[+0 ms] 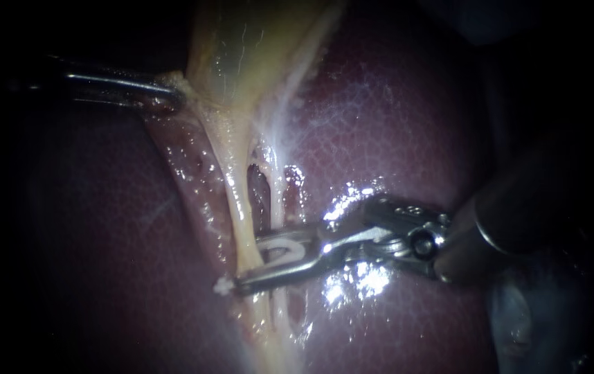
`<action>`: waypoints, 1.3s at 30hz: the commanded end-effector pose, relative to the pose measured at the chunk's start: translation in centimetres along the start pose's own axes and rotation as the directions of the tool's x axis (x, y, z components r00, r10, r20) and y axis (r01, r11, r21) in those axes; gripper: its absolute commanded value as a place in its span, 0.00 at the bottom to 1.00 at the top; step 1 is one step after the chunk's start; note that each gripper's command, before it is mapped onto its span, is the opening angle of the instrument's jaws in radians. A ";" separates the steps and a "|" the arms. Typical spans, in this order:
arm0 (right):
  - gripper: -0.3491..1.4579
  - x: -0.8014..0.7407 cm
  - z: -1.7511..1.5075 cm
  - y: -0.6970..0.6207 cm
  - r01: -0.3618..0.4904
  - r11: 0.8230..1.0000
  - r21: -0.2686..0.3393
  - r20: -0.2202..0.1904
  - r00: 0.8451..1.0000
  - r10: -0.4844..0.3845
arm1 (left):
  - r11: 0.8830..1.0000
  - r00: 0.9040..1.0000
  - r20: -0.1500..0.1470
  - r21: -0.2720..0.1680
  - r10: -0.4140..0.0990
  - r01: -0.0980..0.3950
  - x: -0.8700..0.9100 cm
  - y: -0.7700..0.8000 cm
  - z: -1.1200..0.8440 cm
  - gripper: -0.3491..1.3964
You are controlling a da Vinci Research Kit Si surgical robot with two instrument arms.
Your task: Clipping second clip left tube
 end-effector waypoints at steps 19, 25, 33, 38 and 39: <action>0.44 0.49 0.11 -0.63 -0.022 0.996 0.084 -0.049 0.998 0.027 | 1.000 1.000 0.000 0.000 0.000 0.000 0.00 0.00 0.01 0.00; 0.36 0.50 0.05 -0.66 -0.024 0.996 0.085 -0.050 0.998 0.028 | 1.000 1.000 0.000 0.000 0.000 0.000 0.00 0.00 0.01 0.00; 0.16 0.51 0.00 -0.67 -0.025 0.996 0.087 -0.049 0.998 0.029 | 1.000 1.000 0.000 0.000 0.000 0.000 0.00 0.00 0.01 0.00; 0.00 0.51 -0.01 -0.68 -0.025 0.996 0.091 -0.047 0.998 0.029 | 1.000 1.000 0.000 0.000 0.000 0.000 0.00 0.00 0.01 0.00; 0.00 0.51 -0.01 -0.68 -0.025 0.996 0.091 -0.047 0.998 0.029 | 1.000 1.000 0.000 0.000 0.000 0.000 0.00 0.00 0.01 0.00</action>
